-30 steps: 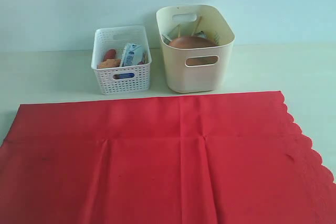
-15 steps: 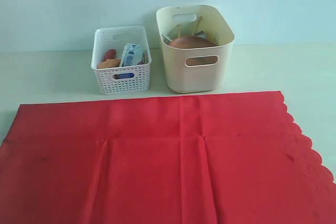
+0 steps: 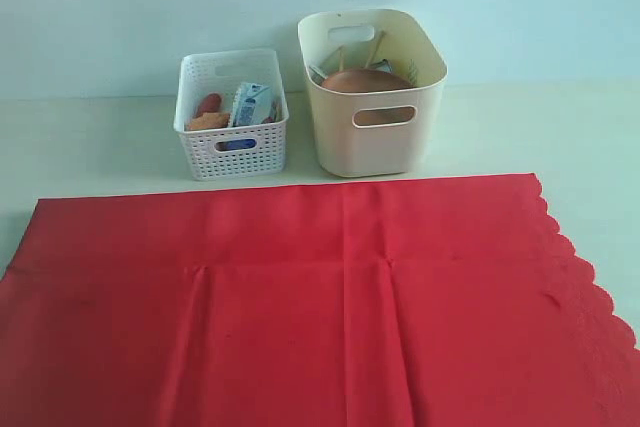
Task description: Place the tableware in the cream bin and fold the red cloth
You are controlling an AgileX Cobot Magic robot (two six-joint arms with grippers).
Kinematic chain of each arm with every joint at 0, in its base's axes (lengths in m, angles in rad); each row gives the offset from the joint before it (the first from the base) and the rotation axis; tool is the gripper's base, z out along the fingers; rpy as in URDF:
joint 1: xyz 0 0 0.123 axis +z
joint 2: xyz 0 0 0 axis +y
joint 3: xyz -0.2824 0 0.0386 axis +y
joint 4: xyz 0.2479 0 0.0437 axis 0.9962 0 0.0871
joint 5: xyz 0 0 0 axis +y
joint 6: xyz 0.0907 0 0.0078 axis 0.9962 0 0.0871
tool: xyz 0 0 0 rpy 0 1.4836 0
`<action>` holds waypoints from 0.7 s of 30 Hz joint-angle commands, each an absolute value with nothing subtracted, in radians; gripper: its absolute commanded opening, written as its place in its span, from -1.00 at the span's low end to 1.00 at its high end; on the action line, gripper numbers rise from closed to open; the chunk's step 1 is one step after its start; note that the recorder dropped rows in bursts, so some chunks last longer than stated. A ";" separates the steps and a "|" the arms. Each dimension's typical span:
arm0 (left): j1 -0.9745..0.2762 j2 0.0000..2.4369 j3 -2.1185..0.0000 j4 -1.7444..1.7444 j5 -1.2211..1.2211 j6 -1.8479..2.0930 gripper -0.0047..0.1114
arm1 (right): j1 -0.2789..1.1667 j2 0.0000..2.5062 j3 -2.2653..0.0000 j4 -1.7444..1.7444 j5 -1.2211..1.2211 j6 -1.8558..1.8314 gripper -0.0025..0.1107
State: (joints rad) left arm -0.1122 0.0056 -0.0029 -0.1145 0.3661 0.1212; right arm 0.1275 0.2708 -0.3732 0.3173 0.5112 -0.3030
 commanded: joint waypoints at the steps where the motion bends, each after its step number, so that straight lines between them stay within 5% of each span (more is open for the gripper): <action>1: -0.109 0.000 0.000 -0.115 0.357 0.121 -0.92 | 0.128 0.267 -0.370 0.315 0.483 -0.312 -0.96; 21: -0.109 0.007 -0.001 -0.115 0.359 0.121 -0.92 | 0.128 0.267 -0.370 0.366 0.483 -0.311 -0.96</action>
